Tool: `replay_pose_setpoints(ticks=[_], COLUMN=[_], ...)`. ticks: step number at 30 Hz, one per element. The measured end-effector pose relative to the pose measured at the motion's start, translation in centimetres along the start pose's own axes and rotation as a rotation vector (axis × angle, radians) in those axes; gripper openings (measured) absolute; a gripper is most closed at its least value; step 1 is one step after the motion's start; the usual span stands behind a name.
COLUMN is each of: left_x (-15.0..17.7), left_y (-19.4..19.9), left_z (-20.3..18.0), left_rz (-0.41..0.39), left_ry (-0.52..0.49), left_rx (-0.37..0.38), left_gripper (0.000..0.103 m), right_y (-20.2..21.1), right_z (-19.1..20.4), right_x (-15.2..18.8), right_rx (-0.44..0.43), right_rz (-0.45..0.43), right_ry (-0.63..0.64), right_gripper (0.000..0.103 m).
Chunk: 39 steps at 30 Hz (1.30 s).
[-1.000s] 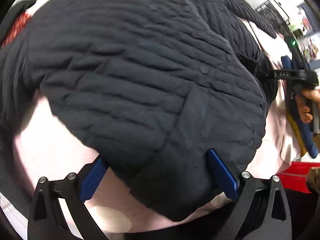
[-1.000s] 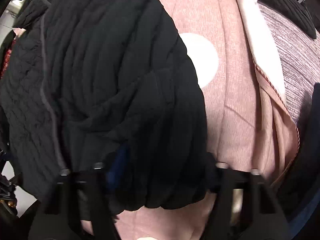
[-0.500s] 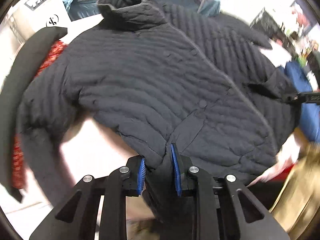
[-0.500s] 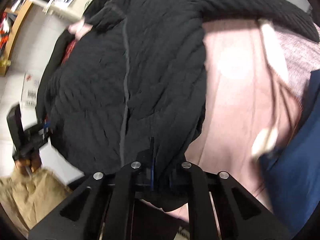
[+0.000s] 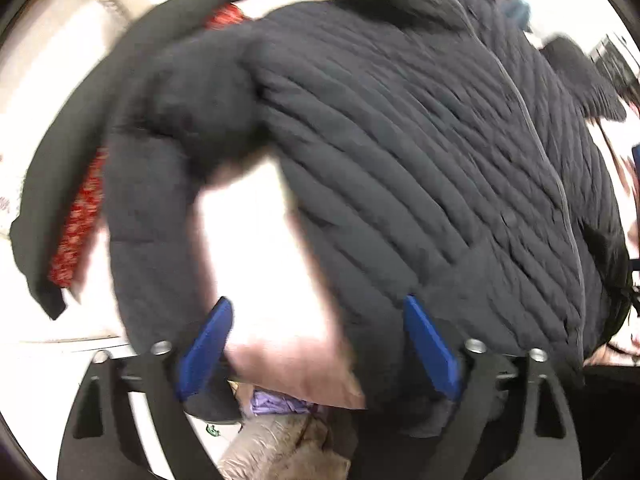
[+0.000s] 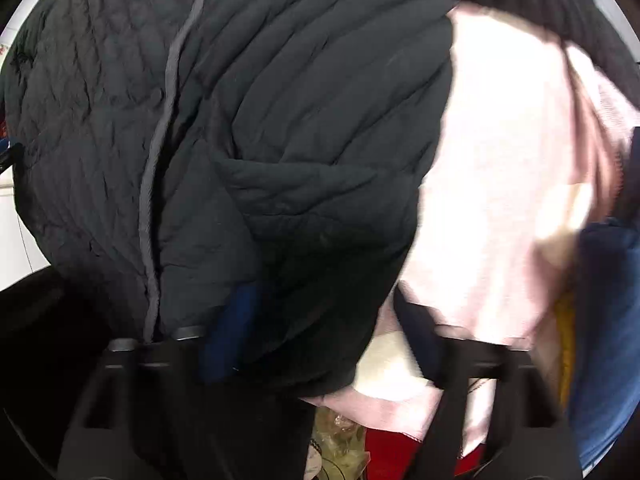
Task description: Fold large clothes
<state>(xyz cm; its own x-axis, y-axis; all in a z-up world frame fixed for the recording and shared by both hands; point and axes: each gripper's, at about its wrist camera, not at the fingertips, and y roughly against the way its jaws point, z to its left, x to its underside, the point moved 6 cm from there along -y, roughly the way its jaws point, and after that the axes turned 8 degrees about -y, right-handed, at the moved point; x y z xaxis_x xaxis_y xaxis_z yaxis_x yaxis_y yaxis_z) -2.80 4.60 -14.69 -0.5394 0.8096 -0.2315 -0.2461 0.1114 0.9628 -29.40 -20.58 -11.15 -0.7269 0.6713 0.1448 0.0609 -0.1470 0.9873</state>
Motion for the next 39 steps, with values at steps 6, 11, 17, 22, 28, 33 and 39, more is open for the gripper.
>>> replay_pose_setpoints(ticks=[6,11,17,22,28,33,39], left_x=[0.9,3.2,3.8,2.3,-4.2,-10.9,-14.8], left_y=[2.3,-1.2,-5.9,-3.2,14.8,23.0,17.9], left_z=[9.3,11.8,10.2,13.0,19.6,20.0,22.5], left_rz=[-0.053,0.065,0.179,0.164,-0.260,-0.490,-0.386], left_ry=[0.223,0.266,0.218,0.181,0.378,0.328,0.232], left_rx=[-0.252,-0.297,-0.372,-0.536,-0.627,-0.690,-0.846], left_gripper=[0.092,0.096,0.076,0.014,0.010,0.010,0.010], right_y=[5.2,7.0,5.3,5.5,4.1,3.7,3.9], right_z=[-1.6,-2.7,2.2,3.6,2.4,1.5,1.3], right_x=[-3.4,-5.7,-5.2,-6.2,-6.2,-6.7,-6.9], right_rx=[-0.018,-0.071,-0.038,-0.013,-0.041,-0.048,-0.045], right_rz=[-0.078,-0.103,-0.077,-0.086,-0.049,-0.048,-0.082], right_ry=[-0.063,-0.156,-0.087,-0.037,-0.129,-0.152,-0.166], right_gripper=[0.079,0.080,0.080,0.080,0.080,0.080,0.080])
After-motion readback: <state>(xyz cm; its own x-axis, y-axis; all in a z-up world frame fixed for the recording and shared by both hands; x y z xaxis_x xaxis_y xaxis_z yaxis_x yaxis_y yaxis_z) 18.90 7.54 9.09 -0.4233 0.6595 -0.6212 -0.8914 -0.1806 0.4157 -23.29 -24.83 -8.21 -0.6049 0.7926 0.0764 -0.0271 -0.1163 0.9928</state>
